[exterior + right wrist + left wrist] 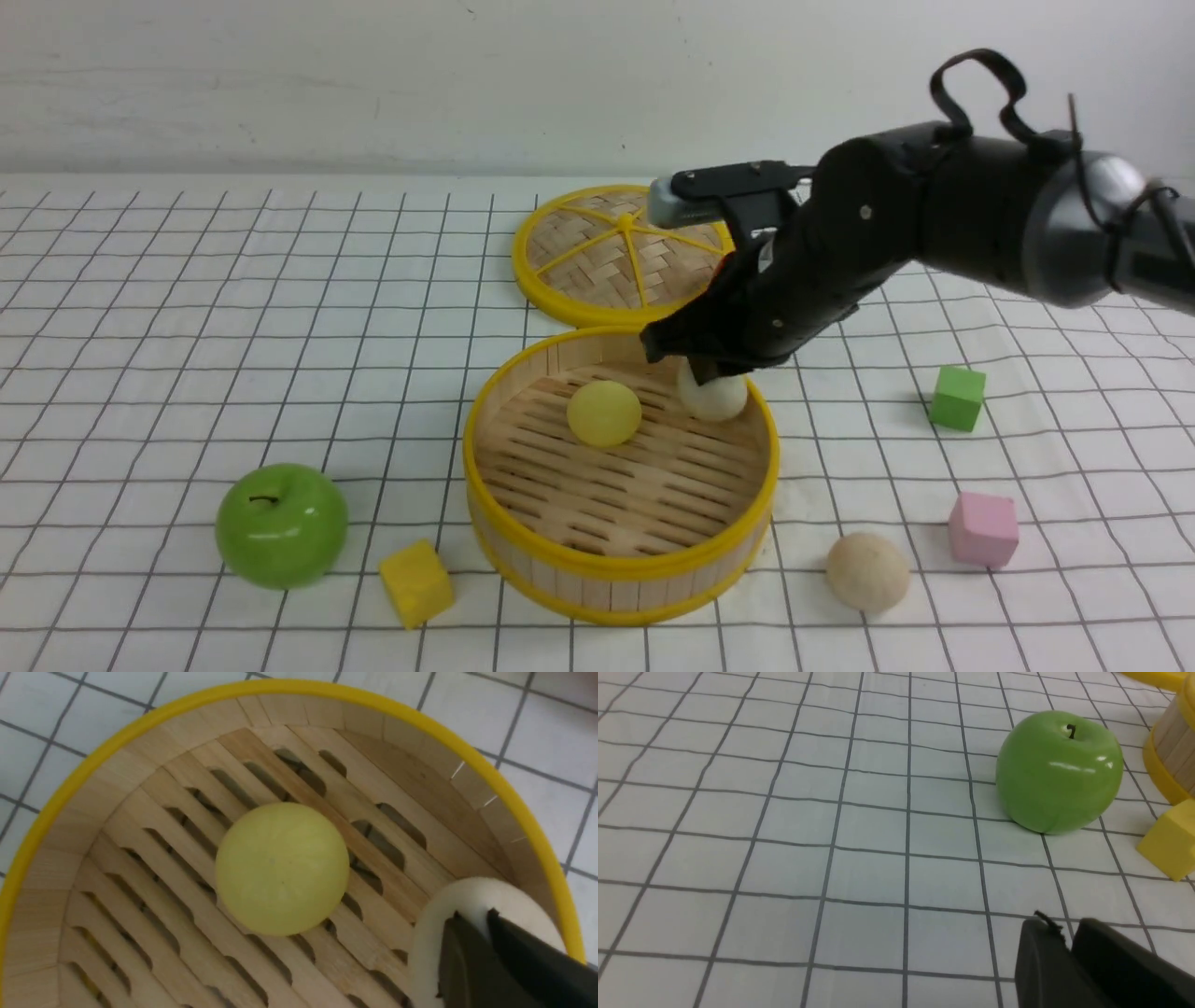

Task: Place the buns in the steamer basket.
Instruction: Use the right arm to put the steamed stuffed bun into the steamer, then use the right arm to grab a steamed stuffed bun

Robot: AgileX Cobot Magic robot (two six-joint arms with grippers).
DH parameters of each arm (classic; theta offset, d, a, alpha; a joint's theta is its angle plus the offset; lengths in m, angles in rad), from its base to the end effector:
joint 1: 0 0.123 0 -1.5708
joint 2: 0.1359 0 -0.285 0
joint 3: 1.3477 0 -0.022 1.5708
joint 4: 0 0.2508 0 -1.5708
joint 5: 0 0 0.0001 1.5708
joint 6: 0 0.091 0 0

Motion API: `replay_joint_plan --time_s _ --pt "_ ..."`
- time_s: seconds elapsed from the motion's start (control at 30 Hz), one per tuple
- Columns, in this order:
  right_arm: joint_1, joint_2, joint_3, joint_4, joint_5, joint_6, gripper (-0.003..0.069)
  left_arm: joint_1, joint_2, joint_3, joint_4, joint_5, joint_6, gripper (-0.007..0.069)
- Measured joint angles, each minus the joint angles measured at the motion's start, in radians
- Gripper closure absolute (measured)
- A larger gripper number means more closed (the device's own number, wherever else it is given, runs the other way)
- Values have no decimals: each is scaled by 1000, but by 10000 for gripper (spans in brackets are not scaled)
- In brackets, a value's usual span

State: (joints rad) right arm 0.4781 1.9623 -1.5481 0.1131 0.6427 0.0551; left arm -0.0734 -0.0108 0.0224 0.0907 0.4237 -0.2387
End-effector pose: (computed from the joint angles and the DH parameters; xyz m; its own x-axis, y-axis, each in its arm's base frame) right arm 0.3874 0.2077 0.2348 -0.7946 -0.2485 -0.5540 -0.3818 0.9140 0.1376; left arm 0.0513 -0.0004 0.1685 -0.3406 -0.1306 -0.9311 -0.0147 0.9909 -0.1336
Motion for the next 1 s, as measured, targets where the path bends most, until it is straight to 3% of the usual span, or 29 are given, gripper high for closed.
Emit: replay_joint_plan --time_s 0.23,0.4,0.53,0.77,1.0 --pt "0 53 0 -6 -14 15 523 0 0 0 0 0 0 533" --pt "0 32 -8 19 33 20 283 0 0 0 0 0 0 533" --pt "0 -48 -44 43 151 20 152 0 0 0 0 0 0 529" --pt "-1 -234 -64 -24 377 44 109 0 0 0 0 0 0 523" --pt "-30 -366 118 -96 395 120 108 0 0 0 0 0 0 522"
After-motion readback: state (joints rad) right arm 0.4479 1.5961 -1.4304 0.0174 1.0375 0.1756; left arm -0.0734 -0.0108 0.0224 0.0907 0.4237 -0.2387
